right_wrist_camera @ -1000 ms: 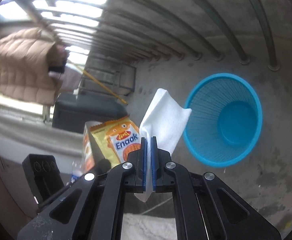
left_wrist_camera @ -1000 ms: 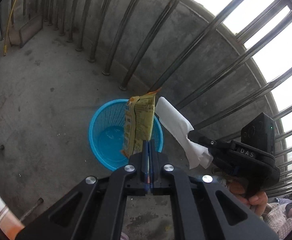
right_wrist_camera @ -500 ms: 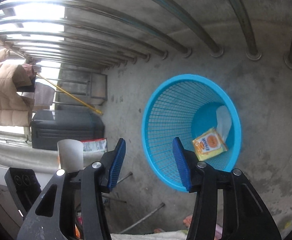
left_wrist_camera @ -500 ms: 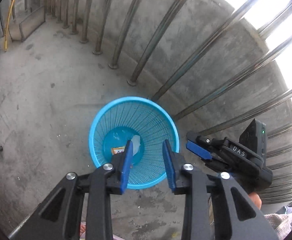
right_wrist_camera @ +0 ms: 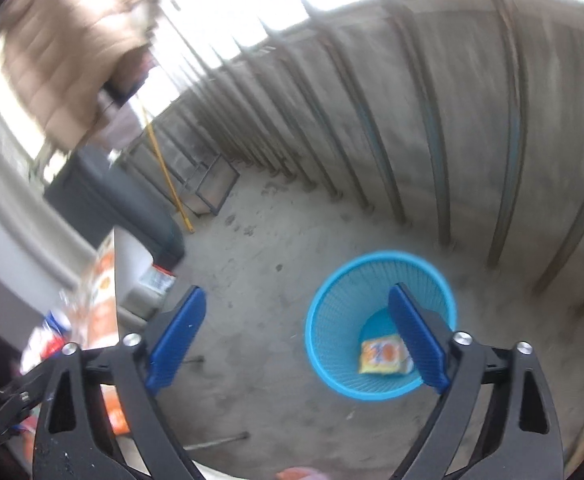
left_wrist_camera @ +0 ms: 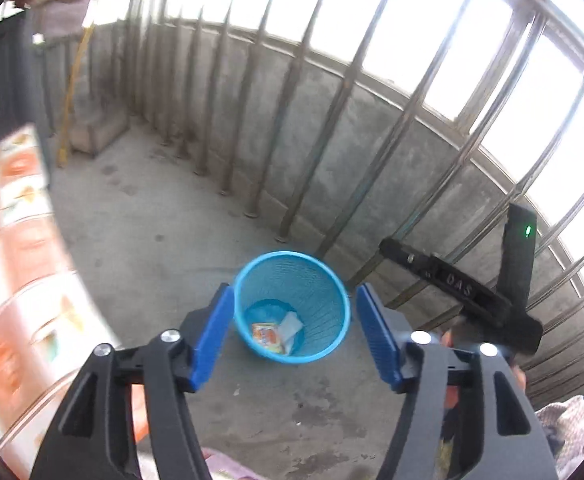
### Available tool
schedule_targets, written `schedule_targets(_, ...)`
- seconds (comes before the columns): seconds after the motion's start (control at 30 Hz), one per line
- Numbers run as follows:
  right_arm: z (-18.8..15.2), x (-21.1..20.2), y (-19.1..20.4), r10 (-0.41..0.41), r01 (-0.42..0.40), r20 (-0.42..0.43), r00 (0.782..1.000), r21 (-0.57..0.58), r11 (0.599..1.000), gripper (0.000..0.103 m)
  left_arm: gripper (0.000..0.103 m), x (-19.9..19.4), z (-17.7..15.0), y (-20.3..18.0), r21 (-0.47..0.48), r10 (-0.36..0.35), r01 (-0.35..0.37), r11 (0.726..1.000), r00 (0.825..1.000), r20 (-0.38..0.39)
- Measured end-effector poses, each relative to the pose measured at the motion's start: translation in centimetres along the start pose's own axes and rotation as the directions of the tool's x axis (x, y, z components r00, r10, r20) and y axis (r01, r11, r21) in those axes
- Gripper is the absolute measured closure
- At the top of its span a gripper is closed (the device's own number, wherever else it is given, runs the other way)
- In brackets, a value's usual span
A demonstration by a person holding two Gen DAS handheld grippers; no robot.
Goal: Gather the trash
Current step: 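Move both grippers back to the table toward the blue tissue box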
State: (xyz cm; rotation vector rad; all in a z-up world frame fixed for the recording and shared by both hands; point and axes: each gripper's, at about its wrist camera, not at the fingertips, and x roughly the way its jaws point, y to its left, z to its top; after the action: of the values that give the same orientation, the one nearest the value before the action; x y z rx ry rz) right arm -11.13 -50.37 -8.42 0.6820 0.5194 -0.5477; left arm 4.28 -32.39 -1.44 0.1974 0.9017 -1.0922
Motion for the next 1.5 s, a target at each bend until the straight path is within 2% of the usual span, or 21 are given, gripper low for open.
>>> schedule_targets(0.1,-0.8,-1.4,4.1,0.012,-0.009,0.020,1.000,-0.157,0.987,0.008,0.035,-4.7,-2.1,2.0,-0.029,0.036,-0.035,0.999,0.999,0.035)
schedule_targets(0.23,-3.2,-2.1,9.2,0.048,-0.044,0.004,0.999,-0.325,0.945,0.008,0.016,-10.3,-5.7,5.1,-0.058,0.136,-0.132,0.990,0.988,0.066)
schedule_targets(0.33,-5.2,-2.6,13.1,0.065,-0.057,0.003,0.998,-0.439,0.897,0.008,0.005,-13.9,-8.5,7.4,-0.116,0.214,-0.204,0.972,0.973,0.088)
schedule_targets(0.43,-7.0,-2.9,16.8,0.107,-0.089,0.002,0.994,-0.537,0.839,0.008,0.005,-17.0,-11.6,9.7,-0.164,0.257,-0.240,0.957,0.962,0.092)
schedule_targets(0.53,-8.4,-3.3,20.8,0.154,-0.123,-0.007,0.988,-0.634,0.764,0.008,0.005,-19.9,-14.4,11.9,-0.235,0.347,-0.320,0.918,0.934,0.084)
schedule_targets(0.6,-9.2,-3.5,23.2,0.194,-0.160,-0.025,0.981,-0.673,0.722,0.008,0.005,-21.5,-16.0,13.4,-0.302,0.380,-0.339,0.891,0.921,0.086)
schedule_targets(0.7,-10.0,-4.5,26.5,0.271,-0.235,-0.063,0.961,-0.705,0.669,0.008,0.005,-24.3,-18.2,15.7,-0.421,0.412,-0.336,0.843,0.905,0.104)
schedule_targets(0.77,-10.1,-4.7,28.0,0.315,-0.275,-0.076,0.946,-0.700,0.659,0.008,0.005,-26.0,-19.5,17.0,-0.484,0.413,-0.310,0.818,0.903,0.119)
schedule_targets(0.83,-10.1,-5.0,29.5,0.376,-0.341,-0.102,0.921,-0.676,0.653,0.008,0.005,-27.0,-20.2,17.6,-0.501,0.407,-0.289,0.815,0.903,0.141)
schedule_targets(0.9,-10.4,-5.1,30.4,0.435,-0.409,-0.127,0.892,-0.638,0.652,0.008,0.005,-27.1,-20.3,18.6,-0.503,0.430,-0.310,0.807,0.892,0.141)
schedule_targets(0.97,-11.1,-5.0,31.6,0.471,-0.468,-0.167,0.866,-0.604,0.645,0.008,0.005,-27.6,-21.1,19.7,-0.524,0.445,-0.314,0.792,0.884,0.143)
schedule_targets(1.03,-12.5,-5.0,32.4,0.498,-0.529,-0.229,0.837,-0.572,0.627,0.008,0.005,-28.4,-21.9,20.7,-0.548,0.439,-0.286,0.786,0.883,0.169)
schedule_targets(1.1,-14.6,-4.2,33.2,0.523,-0.612,-0.329,0.786,-0.532,0.585,0.008,0.005,-29.5,-22.5,21.7,-0.575,0.454,-0.278,0.770,0.871,0.187)
schedule_targets(1.23,-19.2,-2.9,36.1,0.499,-0.710,-0.505,0.704,-0.491,0.506,0.010,0.005,-31.8,-23.9,23.6,-0.602,0.500,-0.292,0.743,0.840,0.210)
schedule_targets(1.33,-22.0,-3.1,38.9,0.491,-0.766,-0.587,0.643,-0.491,0.415,0.012,0.006,-33.0,-25.2,25.7,-0.640,0.553,-0.328,0.695,0.813,0.184)
schedule_targets(1.43,-24.4,-3.0,41.6,0.453,-0.777,-0.631,0.629,-0.514,0.363,0.021,0.006,-33.7,-26.3,27.5,-0.687,0.574,-0.317,0.653,0.800,0.176)
schedule_targets(1.5,-26.1,-2.3,43.0,0.412,-0.770,-0.651,0.638,-0.534,0.348,0.030,0.006,-34.0,-27.0,28.2,-0.707,0.581,-0.305,0.638,0.794,0.181)
